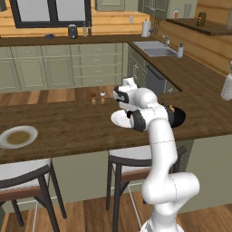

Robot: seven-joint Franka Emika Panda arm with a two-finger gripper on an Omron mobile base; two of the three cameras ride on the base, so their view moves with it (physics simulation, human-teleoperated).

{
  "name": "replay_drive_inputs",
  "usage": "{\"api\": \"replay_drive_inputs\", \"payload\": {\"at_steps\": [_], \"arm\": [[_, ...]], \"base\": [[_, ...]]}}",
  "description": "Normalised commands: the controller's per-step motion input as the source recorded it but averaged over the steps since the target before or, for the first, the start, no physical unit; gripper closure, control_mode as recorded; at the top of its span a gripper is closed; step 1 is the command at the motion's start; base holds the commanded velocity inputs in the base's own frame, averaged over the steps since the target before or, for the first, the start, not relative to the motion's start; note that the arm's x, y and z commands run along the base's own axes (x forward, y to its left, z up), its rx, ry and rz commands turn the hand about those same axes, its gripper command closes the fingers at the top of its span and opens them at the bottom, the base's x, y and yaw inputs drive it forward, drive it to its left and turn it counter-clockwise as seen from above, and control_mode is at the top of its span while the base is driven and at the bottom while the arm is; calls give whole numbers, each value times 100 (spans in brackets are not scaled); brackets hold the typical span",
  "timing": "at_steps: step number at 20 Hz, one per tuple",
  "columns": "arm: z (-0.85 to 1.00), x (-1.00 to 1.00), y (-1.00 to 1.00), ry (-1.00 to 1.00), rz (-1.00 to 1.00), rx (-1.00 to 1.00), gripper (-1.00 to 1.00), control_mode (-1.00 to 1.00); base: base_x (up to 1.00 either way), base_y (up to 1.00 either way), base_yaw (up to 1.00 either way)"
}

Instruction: Pick the chicken drumstick and avocado from their plates and place them in the bowl. Then put the bowl in the fridge.

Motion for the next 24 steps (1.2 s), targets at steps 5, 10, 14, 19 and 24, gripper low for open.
{"api": "replay_drive_inputs", "payload": {"at_steps": [5, 10, 14, 19, 24], "arm": [[-5, -10, 2, 0, 0, 0, 100, -100], [30, -47, -19, -3, 0, 0, 100, -100], [61, -68, -62, -1, 5, 0, 100, -100], [48, -88, -94, -1, 12, 0, 100, -100], [16, -70, -99, -2, 28, 0, 100, -100]], "base": [[0, 0, 0], [0, 0, 0], [0, 0, 0], [0, 0, 0], [0, 0, 0]]}}
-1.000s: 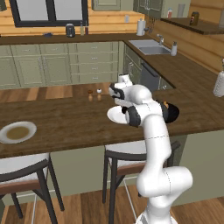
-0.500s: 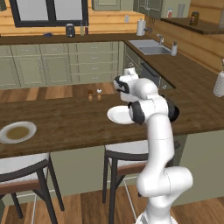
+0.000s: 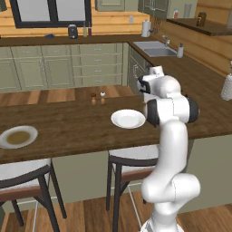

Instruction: Pick the chicken drumstick and avocado from their plates and place them in the bowl. Then put the bowl in the fridge.

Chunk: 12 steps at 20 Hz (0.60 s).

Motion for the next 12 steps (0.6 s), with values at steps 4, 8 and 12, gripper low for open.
{"api": "replay_drive_inputs", "payload": {"at_steps": [4, 8, 12], "arm": [[-5, -8, -81, 0, 36, 0, 100, -100], [-40, 44, -45, 0, 33, 0, 100, -100], [-51, 66, 0, 0, 23, 2, 100, -100]], "base": [[0, 0, 0], [0, 0, 0], [0, 0, 0]]}}
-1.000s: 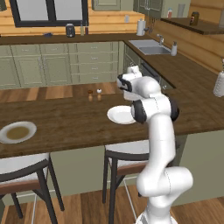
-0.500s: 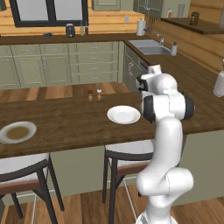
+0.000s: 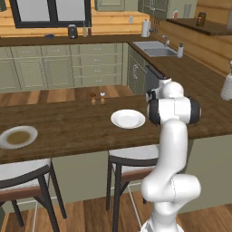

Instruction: Pick the chicken drumstick and avocado from their plates and place them in the bowl. Then put the bowl in the fridge.

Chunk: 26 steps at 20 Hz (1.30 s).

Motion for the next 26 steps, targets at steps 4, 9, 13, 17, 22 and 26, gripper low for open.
{"api": "replay_drive_inputs", "payload": {"at_steps": [4, 9, 13, 17, 22, 26], "arm": [[-19, 52, 21, 1, 18, 7, 100, -100], [-7, 32, 0, 0, 18, 14, 100, -100], [-34, 5, -7, 0, 14, 14, -100, -100], [-15, 0, -16, 0, 9, 9, -100, -100], [20, -15, -16, 0, 5, 5, -100, -100], [43, -35, 0, 1, 0, 0, -100, -100]], "base": [[0, 0, 0], [0, 0, 0], [0, 0, 0], [0, 0, 0], [0, 0, 0], [0, 0, 0]]}}
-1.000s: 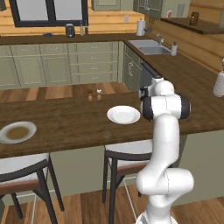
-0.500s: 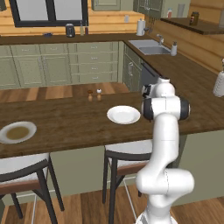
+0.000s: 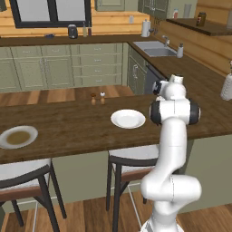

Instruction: Pick the chicken drumstick and avocado from their plates and place them in the bowl. Then put the bowl in the fridge.

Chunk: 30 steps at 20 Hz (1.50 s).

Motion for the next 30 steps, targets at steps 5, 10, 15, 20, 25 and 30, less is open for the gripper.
{"api": "replay_drive_inputs", "payload": {"at_steps": [5, 10, 15, 20, 25, 30], "arm": [[64, -55, -31, 1, 0, 3, -100, -100], [18, -97, -74, 7, -17, 7, -100, -100], [-12, -54, -23, 3, -30, 5, -100, -100], [-10, 6, -1, 5, -22, 17, -100, -100], [-21, 25, 2, 0, -20, 13, -100, -100], [-34, 35, 1, 5, -19, -1, -100, -100]], "base": [[0, 0, 0], [0, 0, 0], [0, 0, 0], [0, 0, 0], [0, 0, 0], [0, 0, 0]]}}
